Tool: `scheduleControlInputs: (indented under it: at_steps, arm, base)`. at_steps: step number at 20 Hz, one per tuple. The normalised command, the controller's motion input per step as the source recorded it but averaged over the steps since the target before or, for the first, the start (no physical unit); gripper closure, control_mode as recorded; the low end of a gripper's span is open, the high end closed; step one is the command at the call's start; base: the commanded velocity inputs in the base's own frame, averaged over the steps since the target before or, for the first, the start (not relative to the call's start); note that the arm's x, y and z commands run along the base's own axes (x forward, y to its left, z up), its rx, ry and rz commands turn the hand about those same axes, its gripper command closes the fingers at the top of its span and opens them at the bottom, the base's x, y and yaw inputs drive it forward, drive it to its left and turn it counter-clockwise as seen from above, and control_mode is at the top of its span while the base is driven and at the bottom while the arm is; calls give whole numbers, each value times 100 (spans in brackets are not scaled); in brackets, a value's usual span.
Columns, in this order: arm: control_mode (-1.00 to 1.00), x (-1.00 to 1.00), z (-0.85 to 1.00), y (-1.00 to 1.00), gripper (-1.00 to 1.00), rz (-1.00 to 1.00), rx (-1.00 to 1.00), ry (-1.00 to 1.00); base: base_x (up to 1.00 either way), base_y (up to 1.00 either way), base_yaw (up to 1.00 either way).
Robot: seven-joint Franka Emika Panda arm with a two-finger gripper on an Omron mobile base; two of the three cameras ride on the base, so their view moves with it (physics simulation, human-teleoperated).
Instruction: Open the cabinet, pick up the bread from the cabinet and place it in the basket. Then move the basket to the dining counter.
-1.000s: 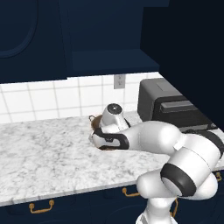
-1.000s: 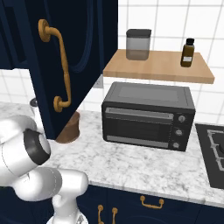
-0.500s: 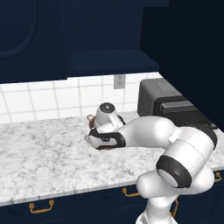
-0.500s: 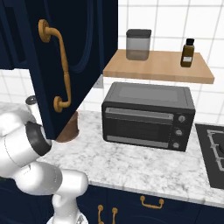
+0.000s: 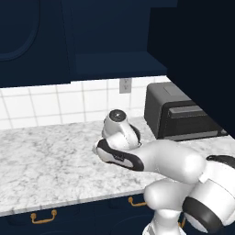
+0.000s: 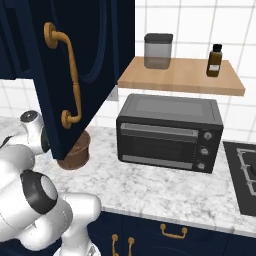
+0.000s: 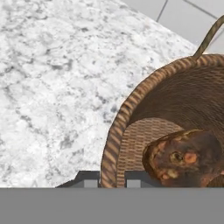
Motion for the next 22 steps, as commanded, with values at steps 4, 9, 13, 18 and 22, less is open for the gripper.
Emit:
scheduleControlInputs:
  at_steps: [4,9,13,18,22]
  arm:
    - [-100,-80,83,-1,100,9,0,-10]
    - [-100,-85,88,0,100,11,0,2]
    - [-100,-53,70,-4,100,9,-2,17]
    - [-100,-38,39,0,100,0,-4,10]
    - [-100,0,1,4,100,0,-3,2]
  base:
    - [0,0,0]
    - [0,0,0]
    - [0,0,0]
    - [0,0,0]
    - [0,0,0]
